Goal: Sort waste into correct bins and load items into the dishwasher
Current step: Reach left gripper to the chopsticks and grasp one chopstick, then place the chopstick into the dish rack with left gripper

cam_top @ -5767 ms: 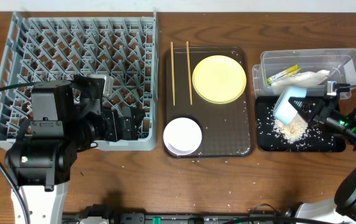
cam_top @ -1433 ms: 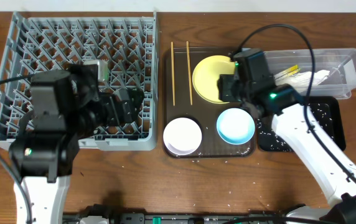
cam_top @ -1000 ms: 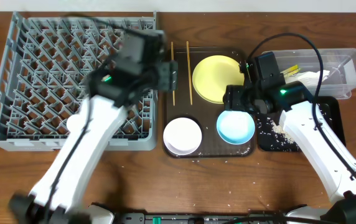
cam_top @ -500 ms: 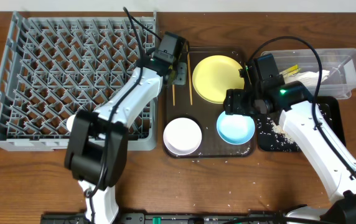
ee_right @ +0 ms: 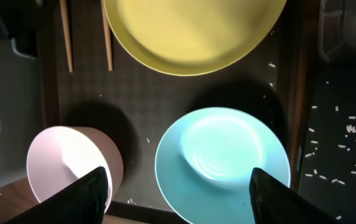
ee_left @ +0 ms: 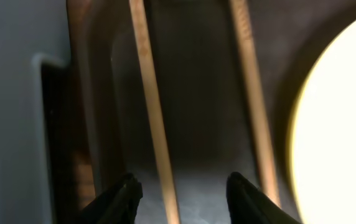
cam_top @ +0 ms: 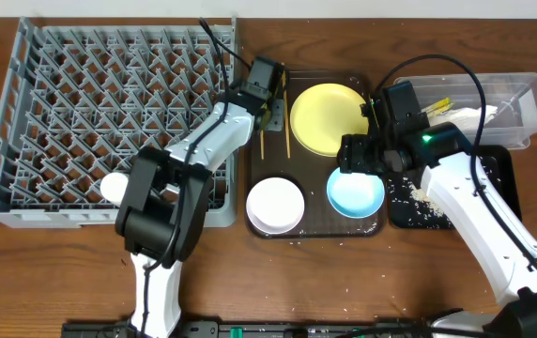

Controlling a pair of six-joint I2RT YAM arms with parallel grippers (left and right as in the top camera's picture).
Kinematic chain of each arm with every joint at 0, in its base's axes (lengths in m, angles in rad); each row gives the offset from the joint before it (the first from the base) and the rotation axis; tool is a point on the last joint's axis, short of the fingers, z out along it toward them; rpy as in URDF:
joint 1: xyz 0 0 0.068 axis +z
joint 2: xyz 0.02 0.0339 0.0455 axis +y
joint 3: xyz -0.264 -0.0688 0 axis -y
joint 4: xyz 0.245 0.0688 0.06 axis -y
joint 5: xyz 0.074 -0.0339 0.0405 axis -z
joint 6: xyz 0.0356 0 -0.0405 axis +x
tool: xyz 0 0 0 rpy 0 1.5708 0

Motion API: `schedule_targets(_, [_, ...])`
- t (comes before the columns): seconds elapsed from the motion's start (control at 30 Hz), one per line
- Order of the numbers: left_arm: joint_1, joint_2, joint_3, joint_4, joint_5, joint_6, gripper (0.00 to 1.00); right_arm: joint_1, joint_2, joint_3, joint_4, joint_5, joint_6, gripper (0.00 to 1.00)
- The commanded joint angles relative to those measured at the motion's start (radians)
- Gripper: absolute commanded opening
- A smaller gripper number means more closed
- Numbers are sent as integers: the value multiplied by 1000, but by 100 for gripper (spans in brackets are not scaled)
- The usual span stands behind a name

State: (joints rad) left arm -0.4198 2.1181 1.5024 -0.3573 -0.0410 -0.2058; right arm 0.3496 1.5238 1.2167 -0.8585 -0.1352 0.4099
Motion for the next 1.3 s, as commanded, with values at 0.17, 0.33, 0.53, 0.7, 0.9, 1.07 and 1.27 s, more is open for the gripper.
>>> schedule_targets(0.17, [-23,65,16,16,-120,1,41,32,4,12,2,-1,1,70])
schedule_targets(0.33, [-50,87,14,24,-121,2,34,31,4,12,5,-1,1,69])
schedule_targets(0.53, [-56,96,14,23,-129,2,22,31,4,12,0,-1,1,68])
schedule_targets(0.7, [-56,96,14,23,-129,1,19,31,4,12,-3,-1,1,68])
schedule_targets(0.9, [-56,91,14,21,-128,0,8,32,4,12,-6,-1,1,68])
schedule_targets(1.07, [-55,48,15,10,-129,1,8,31,4,12,-10,0,1,67])
schedule_targets(1.27, [-53,-71,15,-24,-128,2,8,31,4,12,-10,-1,1,67])
